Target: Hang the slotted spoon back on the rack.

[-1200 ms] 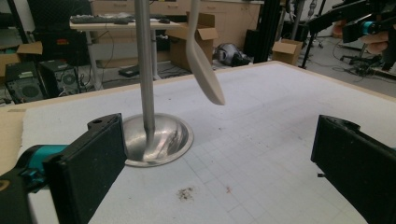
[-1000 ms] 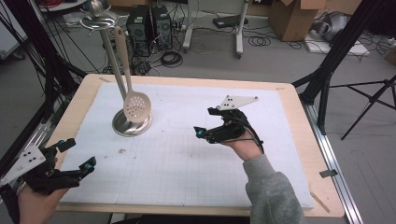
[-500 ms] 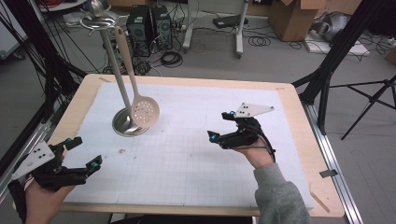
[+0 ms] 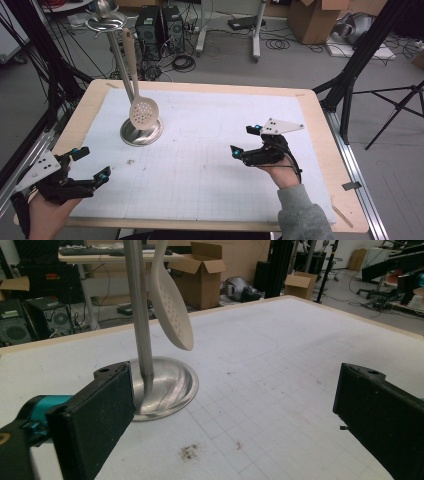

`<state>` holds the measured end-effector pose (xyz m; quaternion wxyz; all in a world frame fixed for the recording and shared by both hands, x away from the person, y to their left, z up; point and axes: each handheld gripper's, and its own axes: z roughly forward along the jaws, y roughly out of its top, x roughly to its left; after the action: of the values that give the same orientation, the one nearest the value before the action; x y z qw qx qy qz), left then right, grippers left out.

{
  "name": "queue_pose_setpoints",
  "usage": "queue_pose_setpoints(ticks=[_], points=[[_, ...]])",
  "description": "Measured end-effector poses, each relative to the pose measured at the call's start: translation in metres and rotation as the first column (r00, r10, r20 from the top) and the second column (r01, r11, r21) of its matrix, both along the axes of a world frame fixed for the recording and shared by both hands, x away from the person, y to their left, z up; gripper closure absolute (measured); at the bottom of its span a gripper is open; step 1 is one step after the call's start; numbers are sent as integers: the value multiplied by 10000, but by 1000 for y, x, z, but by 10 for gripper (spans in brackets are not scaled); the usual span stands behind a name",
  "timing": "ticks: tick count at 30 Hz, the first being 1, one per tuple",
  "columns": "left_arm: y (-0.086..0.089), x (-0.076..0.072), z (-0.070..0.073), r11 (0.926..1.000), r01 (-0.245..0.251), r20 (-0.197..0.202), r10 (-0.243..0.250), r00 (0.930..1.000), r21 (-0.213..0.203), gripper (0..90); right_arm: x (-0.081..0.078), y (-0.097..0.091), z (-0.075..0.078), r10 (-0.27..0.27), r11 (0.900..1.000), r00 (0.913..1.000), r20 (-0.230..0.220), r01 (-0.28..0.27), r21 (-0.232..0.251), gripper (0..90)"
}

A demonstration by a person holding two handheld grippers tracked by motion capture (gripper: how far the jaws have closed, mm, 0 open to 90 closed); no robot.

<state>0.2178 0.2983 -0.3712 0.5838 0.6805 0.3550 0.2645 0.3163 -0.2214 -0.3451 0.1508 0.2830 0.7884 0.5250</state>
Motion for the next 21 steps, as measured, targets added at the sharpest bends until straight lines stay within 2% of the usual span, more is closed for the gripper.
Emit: queue_pose_setpoints(ticks=[5, 6, 12, 15, 21], points=[[0, 0, -1, 10000, -23, -23, 23, 10000, -10, 37, -6, -8, -2, -236, 9993, 9997, 118, 232, 277, 110], [0, 0, 0, 10000, -27, -13, 27, 10000, -10, 37, -7, -10, -3, -271, 9990, 9996, 21, 270, 355, 110], [0, 1, -2, 10000, -54, -63, 54, 10000, 66, 37, -9, -20, -10, -515, 9977, 9987, 5, 514, 445, 110], [-1, 1, -3, 9996, -128, -93, 130, 9999, 262, 37, -10, -23, -13, -627, 9971, 9980, -47, 628, 420, 110], [1, 1, -3, 9997, -162, -80, 164, 9998, 191, 37, -12, -32, -18, -840, 9950, 9965, -22, 840, 544, 110]])
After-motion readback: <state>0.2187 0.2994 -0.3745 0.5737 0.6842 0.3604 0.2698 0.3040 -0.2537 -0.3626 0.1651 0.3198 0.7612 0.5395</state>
